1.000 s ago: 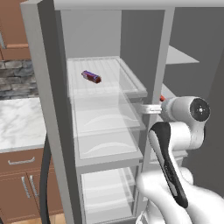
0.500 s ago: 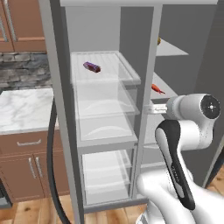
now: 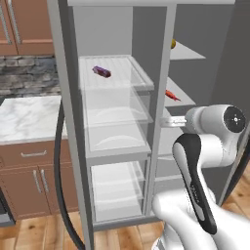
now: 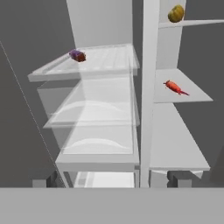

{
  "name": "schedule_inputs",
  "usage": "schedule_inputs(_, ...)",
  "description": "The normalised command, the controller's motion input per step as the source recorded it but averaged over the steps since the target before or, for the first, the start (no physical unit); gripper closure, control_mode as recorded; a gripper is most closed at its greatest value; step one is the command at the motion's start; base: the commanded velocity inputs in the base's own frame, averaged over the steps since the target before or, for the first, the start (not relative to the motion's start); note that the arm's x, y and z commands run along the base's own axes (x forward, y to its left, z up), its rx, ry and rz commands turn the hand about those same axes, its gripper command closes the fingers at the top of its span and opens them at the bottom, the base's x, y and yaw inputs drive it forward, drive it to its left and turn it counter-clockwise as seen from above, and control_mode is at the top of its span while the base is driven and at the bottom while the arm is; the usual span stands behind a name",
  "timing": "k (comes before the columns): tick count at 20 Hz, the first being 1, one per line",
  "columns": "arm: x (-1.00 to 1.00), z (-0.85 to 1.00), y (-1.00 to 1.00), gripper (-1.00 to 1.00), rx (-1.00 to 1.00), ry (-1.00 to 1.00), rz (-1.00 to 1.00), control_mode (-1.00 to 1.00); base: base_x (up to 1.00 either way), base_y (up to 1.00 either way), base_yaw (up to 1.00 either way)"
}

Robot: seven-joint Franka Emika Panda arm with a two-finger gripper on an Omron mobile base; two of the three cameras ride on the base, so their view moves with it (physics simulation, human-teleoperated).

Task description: There's a fish in the fridge that needs to be moved to the freezer for freezing. Pick up the fish from the fridge, place it on any shelf in the freezer, and close the fridge and freezer doors when done.

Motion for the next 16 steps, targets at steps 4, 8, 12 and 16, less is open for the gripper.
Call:
schedule_inputs(4, 0.00, 0.00, 0.00, -1.00, 0.00, 0.00, 0.00, 1.00, -0.43, 0.00, 0.00)
schedule_inputs(8, 0.00, 0.00, 0.00, -1.00, 0.00, 0.00, 0.00, 1.00, -0.59, 0.00, 0.00)
schedule_inputs(12, 0.00, 0.00, 0.00, -1.00, 0.00, 0.00, 0.00, 1.00, -0.30, 0.00, 0.00)
schedule_inputs(16, -0.01, 0.00, 0.02, -1.00, 0.00, 0.00, 0.00, -1.00, 0.00, 0.04, 0.00)
